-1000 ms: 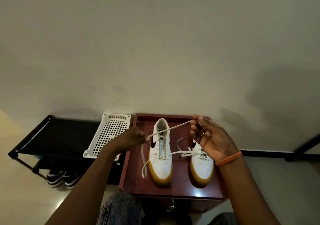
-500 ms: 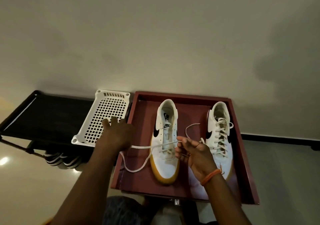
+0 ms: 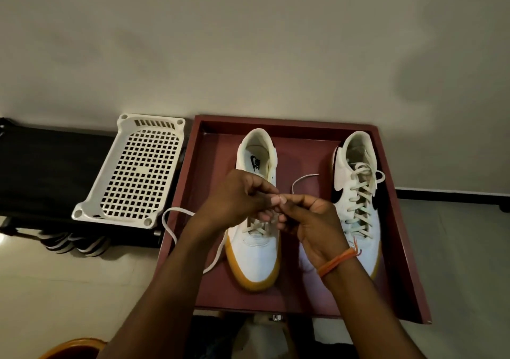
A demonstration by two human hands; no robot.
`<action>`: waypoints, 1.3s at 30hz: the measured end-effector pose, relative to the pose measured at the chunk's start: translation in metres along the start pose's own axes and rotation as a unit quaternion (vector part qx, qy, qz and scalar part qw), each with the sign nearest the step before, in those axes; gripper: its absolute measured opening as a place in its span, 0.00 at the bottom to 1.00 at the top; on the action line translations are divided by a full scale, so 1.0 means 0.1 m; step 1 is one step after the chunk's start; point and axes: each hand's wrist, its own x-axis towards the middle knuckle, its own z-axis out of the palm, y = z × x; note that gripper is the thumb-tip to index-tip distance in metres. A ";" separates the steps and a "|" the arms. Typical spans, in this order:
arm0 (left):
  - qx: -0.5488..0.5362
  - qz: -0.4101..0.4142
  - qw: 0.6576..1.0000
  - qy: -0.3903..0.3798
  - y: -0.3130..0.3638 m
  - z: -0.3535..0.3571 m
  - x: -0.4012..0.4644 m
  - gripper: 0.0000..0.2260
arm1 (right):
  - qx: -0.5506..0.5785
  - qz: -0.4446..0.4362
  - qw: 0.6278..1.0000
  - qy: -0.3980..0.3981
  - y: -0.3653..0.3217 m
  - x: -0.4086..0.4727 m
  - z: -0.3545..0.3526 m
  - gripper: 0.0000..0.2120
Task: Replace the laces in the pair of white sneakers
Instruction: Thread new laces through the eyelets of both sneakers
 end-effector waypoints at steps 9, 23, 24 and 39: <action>0.215 0.063 0.971 0.088 -0.12 -0.06 -0.03 0.04 | 0.023 0.009 1.000 0.019 -0.01 0.12 -0.14 0.11; 0.392 -0.043 0.903 0.167 -0.39 0.21 0.13 0.14 | -0.177 -0.042 0.983 0.036 0.22 0.19 -0.19 0.02; 0.392 -0.041 0.908 0.146 -0.44 0.17 0.16 0.17 | -0.181 -0.044 0.982 0.033 0.22 0.19 -0.20 0.02; 0.398 -0.013 0.912 0.104 -0.52 0.10 0.24 0.14 | -0.195 -0.055 0.979 0.021 0.26 0.21 -0.22 0.09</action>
